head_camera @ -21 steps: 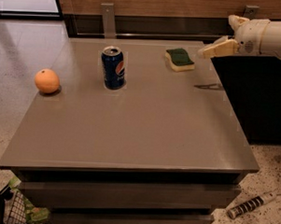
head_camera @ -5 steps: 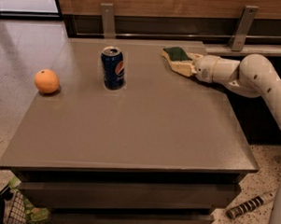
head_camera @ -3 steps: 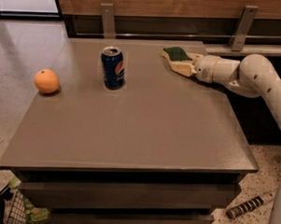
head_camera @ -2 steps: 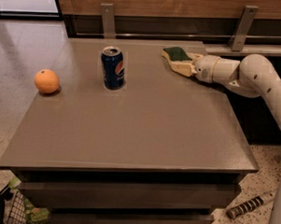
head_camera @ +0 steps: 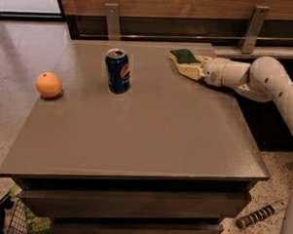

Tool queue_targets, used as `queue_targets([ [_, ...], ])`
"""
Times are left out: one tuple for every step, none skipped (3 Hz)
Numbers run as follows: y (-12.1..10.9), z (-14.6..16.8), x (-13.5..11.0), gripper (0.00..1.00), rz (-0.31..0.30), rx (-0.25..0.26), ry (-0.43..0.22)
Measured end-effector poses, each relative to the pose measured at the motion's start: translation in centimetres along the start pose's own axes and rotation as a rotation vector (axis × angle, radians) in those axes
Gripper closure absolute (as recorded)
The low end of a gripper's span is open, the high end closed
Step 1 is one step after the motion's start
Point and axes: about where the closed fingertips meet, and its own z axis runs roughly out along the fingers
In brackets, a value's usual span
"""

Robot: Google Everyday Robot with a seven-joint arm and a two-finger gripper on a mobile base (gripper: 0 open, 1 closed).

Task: Move sponge near orange

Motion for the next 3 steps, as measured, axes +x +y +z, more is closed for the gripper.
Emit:
queue_targets([
  [0.0, 0.0, 0.0, 1.00, 0.000, 0.000, 0.000],
  [0.0, 0.0, 0.0, 1.00, 0.000, 0.000, 0.000],
  [0.3, -1.3, -1.5, 1.00, -0.029, 0.029, 0.012],
])
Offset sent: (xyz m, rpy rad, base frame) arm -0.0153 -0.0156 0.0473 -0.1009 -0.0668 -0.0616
